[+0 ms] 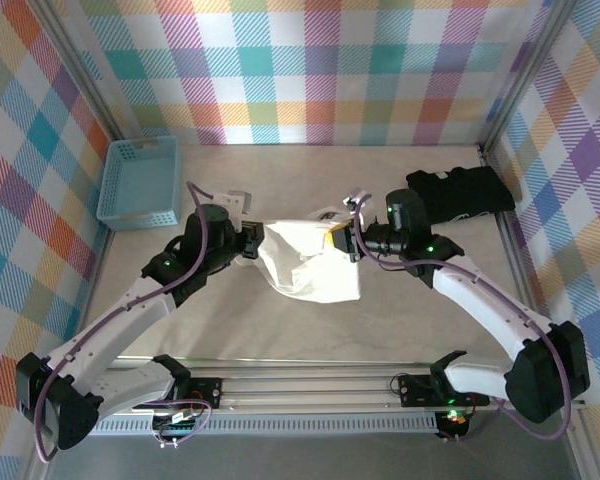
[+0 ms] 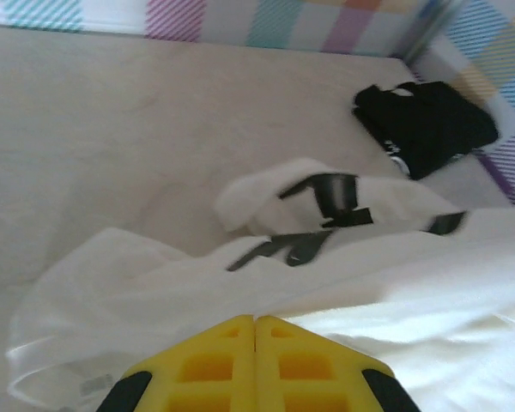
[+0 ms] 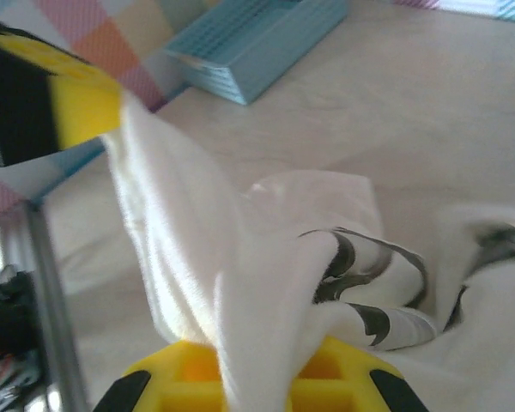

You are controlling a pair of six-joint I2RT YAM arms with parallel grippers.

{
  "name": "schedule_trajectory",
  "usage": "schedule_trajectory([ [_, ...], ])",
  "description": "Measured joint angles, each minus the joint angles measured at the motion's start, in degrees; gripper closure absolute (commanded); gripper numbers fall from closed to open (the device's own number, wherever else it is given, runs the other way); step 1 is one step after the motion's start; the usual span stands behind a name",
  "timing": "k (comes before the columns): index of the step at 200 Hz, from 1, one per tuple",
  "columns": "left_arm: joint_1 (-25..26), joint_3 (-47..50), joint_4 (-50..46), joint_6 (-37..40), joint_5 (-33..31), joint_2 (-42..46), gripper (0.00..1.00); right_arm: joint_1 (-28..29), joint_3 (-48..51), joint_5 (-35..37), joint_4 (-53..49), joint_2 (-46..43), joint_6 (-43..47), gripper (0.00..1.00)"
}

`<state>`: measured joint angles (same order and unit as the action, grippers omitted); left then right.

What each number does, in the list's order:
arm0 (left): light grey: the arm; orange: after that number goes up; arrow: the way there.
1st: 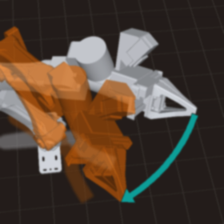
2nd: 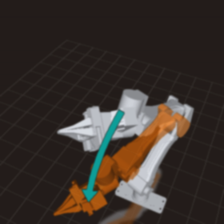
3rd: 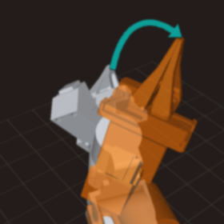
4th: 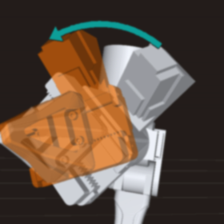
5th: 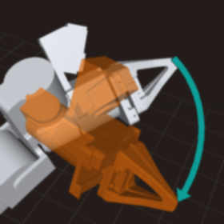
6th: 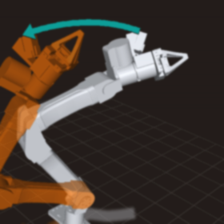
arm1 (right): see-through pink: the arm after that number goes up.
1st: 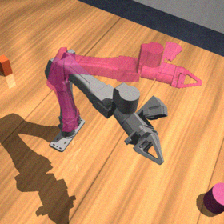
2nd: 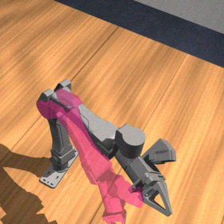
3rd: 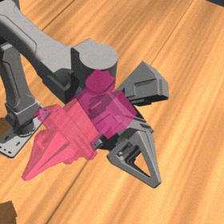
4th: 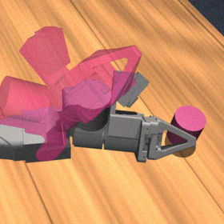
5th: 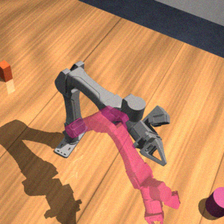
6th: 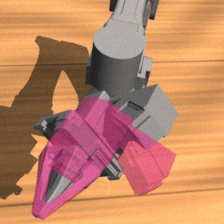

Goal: Fold the inside-out t-shirt

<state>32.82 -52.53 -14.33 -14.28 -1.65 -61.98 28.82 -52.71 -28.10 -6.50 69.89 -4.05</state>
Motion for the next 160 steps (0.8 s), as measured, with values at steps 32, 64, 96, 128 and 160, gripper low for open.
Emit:
schedule_trajectory([
  [32,0.0,2.67,-0.2,1.57,0.66,-5.51,0.68,-0.52,-0.66,-4.96,-0.11,5.16,-1.75,1.0],
  [64,0.37,8.35,3.04,3.54,6.03,-5.77,0.36,-0.74,-0.66,-6.16,-1.51,8.13,-2.19,1.0],
  [96,2.47,10.62,9.14,7.3,11.15,-4.94,0.2,-0.87,-0.66,-6.54,-1.86,8.17,-2.1,1.0],
  [128,5.01,8.39,11.98,12.85,13.68,-9.07,0.15,-1.11,-0.66,-6.75,-2.51,8.17,-1.42,1.0],
  [160,5.6,3.58,12.81,16.41,16.24,-18.51,0.3,-1.11,-0.66,-6.91,-3.08,8.17,-1.03,1.0],
])
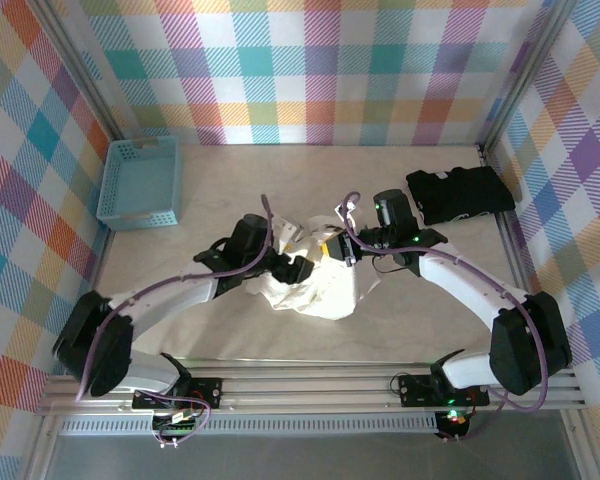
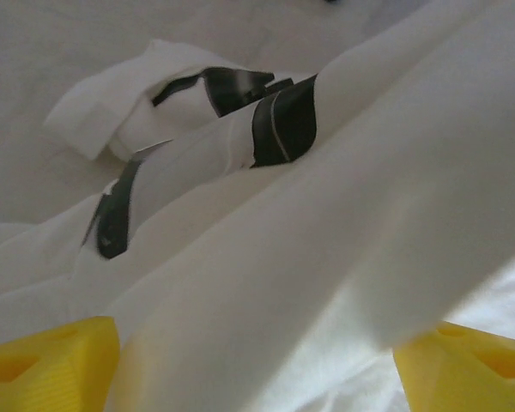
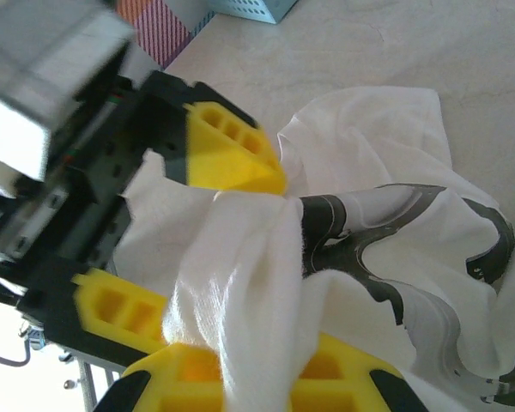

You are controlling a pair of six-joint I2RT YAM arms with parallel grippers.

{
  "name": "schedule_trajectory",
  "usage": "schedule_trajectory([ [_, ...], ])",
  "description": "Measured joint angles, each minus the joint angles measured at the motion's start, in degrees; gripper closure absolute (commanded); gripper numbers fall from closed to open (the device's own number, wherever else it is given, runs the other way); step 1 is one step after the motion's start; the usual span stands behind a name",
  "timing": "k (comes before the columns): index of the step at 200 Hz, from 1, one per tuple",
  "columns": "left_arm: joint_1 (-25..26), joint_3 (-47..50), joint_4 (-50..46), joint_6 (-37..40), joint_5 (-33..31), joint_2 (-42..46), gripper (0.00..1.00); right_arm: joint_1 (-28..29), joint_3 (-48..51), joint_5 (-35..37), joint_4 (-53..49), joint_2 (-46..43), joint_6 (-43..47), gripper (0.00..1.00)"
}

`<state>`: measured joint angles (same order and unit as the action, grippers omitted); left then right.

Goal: Fold the inside-out t-shirt

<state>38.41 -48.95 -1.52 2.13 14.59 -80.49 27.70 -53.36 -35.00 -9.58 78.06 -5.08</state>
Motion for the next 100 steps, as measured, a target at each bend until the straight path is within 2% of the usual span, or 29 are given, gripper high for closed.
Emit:
schedule_trajectory([
  [15,0.13,-1.79,0.15,0.46,1.49,-3.17,0.63,0.0,0.0,0.13,-0.57,-0.02,0.02,1.0],
  [26,0.2,-3.41,0.11,0.5,2.32,-5.01,0.91,0.0,0.0,1.25,-1.42,-0.13,0.04,0.92],
  [34,0.2,-4.57,-0.17,0.44,2.49,-5.79,0.99,0.0,-0.11,3.98,-2.89,-0.33,-0.15,0.84],
  [54,0.17,-6.23,-0.44,-0.22,2.56,-5.44,1.0,-0.02,-0.72,15.45,-7.85,-0.9,-0.9,0.71],
  [81,-0.09,-5.6,-1.81,-3.19,3.43,-0.22,1.0,-0.07,-0.7,32.54,-13.25,-1.79,-1.31,0.62],
  [100,-0.31,-5.57,-2.91,-5.2,3.58,4.87,1.0,-0.28,-0.7,41.09,-15.74,-2.23,-1.4,0.57],
])
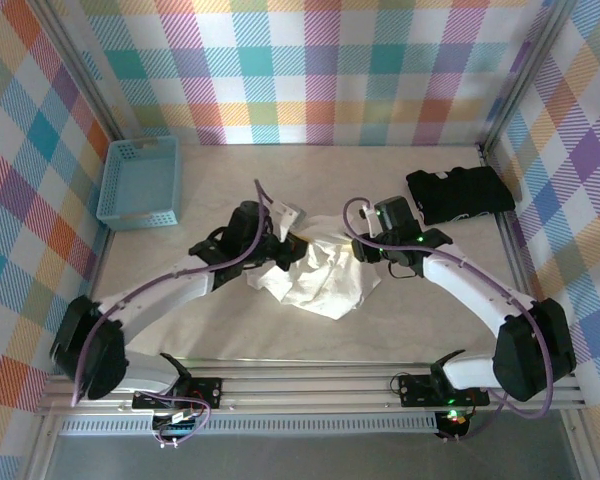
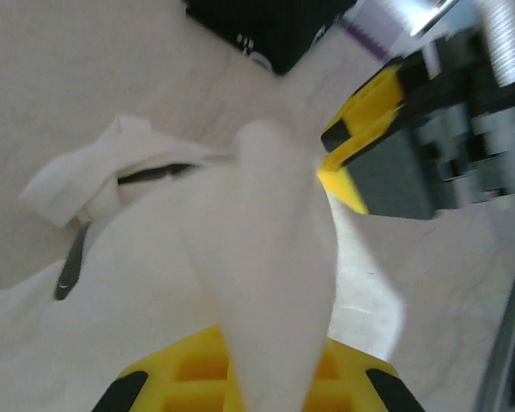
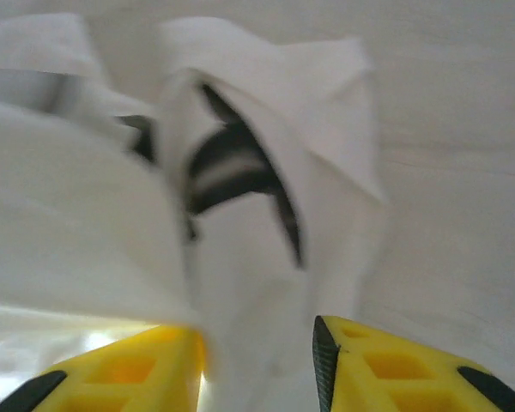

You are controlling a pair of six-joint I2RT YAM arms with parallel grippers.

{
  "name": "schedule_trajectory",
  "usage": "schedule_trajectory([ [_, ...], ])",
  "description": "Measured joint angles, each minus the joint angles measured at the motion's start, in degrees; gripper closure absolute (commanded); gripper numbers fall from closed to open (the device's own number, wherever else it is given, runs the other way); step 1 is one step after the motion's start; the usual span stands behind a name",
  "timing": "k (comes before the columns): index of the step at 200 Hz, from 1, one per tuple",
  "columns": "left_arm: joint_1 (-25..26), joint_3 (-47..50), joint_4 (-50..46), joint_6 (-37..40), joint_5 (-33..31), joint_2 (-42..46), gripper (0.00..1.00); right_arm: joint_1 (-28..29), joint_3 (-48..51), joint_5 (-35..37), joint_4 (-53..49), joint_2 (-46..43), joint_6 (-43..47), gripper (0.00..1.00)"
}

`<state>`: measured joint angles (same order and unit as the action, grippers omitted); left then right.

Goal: Fold the inside-out t-shirt

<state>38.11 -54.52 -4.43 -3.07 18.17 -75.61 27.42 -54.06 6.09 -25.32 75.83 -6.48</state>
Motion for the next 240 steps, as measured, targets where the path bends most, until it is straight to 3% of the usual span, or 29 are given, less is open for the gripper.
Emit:
schedule_trajectory([
  [33,-0.04,-0.48,-1.79,-1.95,-0.28,5.22,1.0,0.04,1.79,3.21,0.33,-5.33,1.66,0.48],
  [67,-0.07,-1.75,-5.29,-3.69,-2.01,5.68,1.0,5.49,7.96,-5.68,6.88,-17.31,5.31,0.45],
  [91,-0.15,-3.37,-8.04,-5.18,-3.91,5.68,1.0,11.43,10.6,-10.8,11.74,-20.83,6.16,0.44],
  [136,-0.15,-5.42,-10.01,-7.3,-4.68,5.66,1.0,22.18,10.82,-10.14,19.32,-13.31,4.48,0.51],
  [175,-0.15,-5.57,-11.13,-8.11,-4.5,5.66,1.0,23.21,9.2,-4.28,23.39,-4.15,-1.09,0.47],
  [187,-0.15,-5.57,-11.23,-8.11,-4.42,5.66,1.0,23.21,8.48,-2.27,24.09,-2.75,-2.23,0.52],
  [209,-0.15,-5.57,-11.47,-8.09,-4.26,5.66,1.0,23.19,6.75,0.96,24.46,-1.09,-3.32,0.71],
  [240,-0.15,-5.57,-12.48,-8.09,-4.96,5.75,1.0,23.19,5.88,3.04,24.26,-1.22,-2.51,0.81],
])
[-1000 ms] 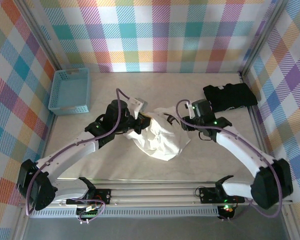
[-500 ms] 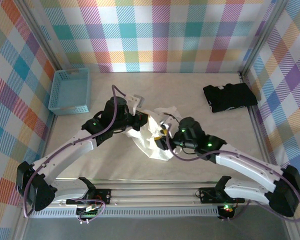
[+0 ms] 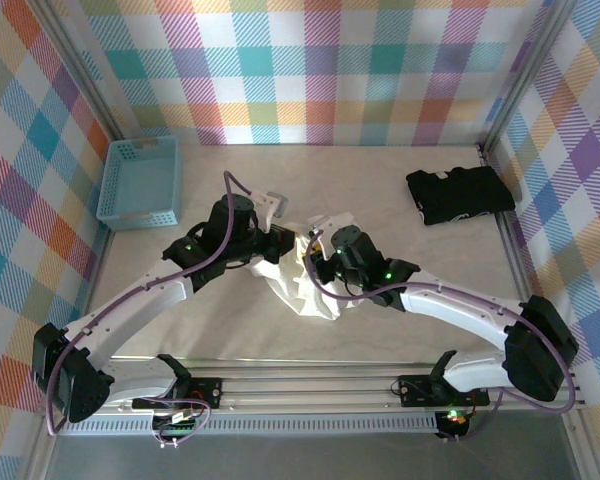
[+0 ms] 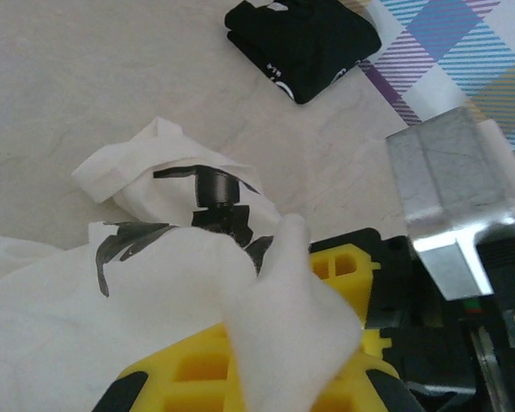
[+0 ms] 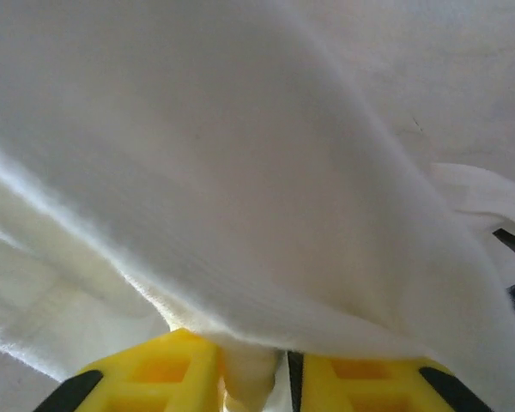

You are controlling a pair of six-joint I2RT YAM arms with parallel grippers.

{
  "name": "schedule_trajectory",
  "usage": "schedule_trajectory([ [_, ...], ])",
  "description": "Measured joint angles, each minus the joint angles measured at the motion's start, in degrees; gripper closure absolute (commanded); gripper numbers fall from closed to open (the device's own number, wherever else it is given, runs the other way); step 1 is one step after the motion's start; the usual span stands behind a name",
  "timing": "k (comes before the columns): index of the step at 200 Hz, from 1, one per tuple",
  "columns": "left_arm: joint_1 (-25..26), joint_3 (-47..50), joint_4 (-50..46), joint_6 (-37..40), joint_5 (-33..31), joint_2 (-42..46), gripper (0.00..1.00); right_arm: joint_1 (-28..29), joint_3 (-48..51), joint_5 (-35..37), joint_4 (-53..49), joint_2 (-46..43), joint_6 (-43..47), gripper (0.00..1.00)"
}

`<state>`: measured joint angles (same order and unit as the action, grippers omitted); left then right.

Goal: Fold the inside-out t-shirt

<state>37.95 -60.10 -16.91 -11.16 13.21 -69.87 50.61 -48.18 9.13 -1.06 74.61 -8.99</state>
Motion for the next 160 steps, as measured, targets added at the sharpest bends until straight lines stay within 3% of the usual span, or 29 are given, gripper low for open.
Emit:
schedule_trajectory([
  [25,0.0,0.0,-0.15,0.02,-0.68,0.0,1.0,-0.83,0.52,-0.39,-0.37,-2.25,1.2,1.0],
  [48,0.0,0.02,-0.13,0.02,-0.87,0.0,1.0,-2.75,0.57,-2.45,-0.68,-3.76,1.53,1.0],
  [68,0.0,0.0,-0.17,0.02,-2.6,0.0,1.0,-6.21,0.83,-9.18,-1.09,-5.44,2.05,1.0],
  [120,-0.28,-3.19,-3.8,-1.11,-14.6,-7.43,0.7,-19.67,3.5,-38.86,4.2,-10.6,-1.27,1.0],
  [160,-0.26,-3.78,-5.9,-1.53,-16.46,-10.14,0.48,-22.58,7.1,-48.52,10.84,-8.11,-7.43,1.0],
])
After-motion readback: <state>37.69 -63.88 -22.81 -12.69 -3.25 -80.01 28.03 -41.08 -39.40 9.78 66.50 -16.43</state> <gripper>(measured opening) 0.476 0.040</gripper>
